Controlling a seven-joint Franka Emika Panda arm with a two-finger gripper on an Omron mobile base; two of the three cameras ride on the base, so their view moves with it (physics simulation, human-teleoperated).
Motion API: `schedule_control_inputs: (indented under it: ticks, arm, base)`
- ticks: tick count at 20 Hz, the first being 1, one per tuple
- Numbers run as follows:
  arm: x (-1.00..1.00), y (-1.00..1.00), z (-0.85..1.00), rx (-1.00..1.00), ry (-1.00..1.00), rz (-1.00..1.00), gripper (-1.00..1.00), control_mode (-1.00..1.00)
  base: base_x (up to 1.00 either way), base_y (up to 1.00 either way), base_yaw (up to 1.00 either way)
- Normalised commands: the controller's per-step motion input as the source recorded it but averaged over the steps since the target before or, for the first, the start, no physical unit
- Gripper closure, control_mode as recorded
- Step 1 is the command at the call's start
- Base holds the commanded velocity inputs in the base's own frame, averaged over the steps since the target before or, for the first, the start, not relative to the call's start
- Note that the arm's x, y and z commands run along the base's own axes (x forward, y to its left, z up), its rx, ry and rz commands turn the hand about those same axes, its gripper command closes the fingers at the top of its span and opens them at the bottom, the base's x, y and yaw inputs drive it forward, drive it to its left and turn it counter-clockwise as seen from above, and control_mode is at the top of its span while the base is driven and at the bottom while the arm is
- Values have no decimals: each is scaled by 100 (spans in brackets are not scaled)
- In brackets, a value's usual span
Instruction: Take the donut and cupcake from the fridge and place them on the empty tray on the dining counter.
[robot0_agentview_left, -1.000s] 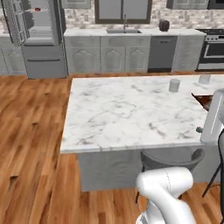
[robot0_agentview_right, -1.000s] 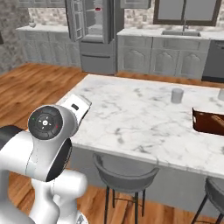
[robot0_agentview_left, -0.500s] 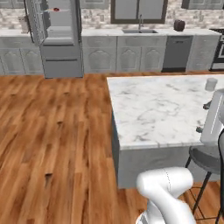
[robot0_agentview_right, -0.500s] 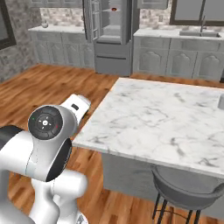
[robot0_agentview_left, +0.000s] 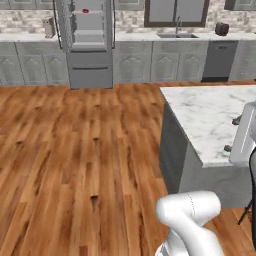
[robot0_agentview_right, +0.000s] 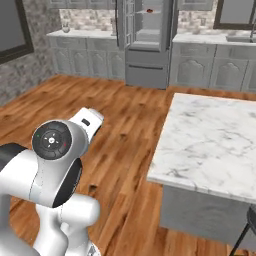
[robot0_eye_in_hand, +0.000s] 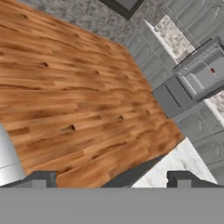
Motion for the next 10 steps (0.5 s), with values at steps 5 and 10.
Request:
schedule_control_inputs:
  ticks: [5,10]
  arm:
    - [0,0,0,0,0,0,-100,100]
    - [0,0,0,0,0,0,-100,100]
  base:
    - [61,100,0]
    - [100,100,0]
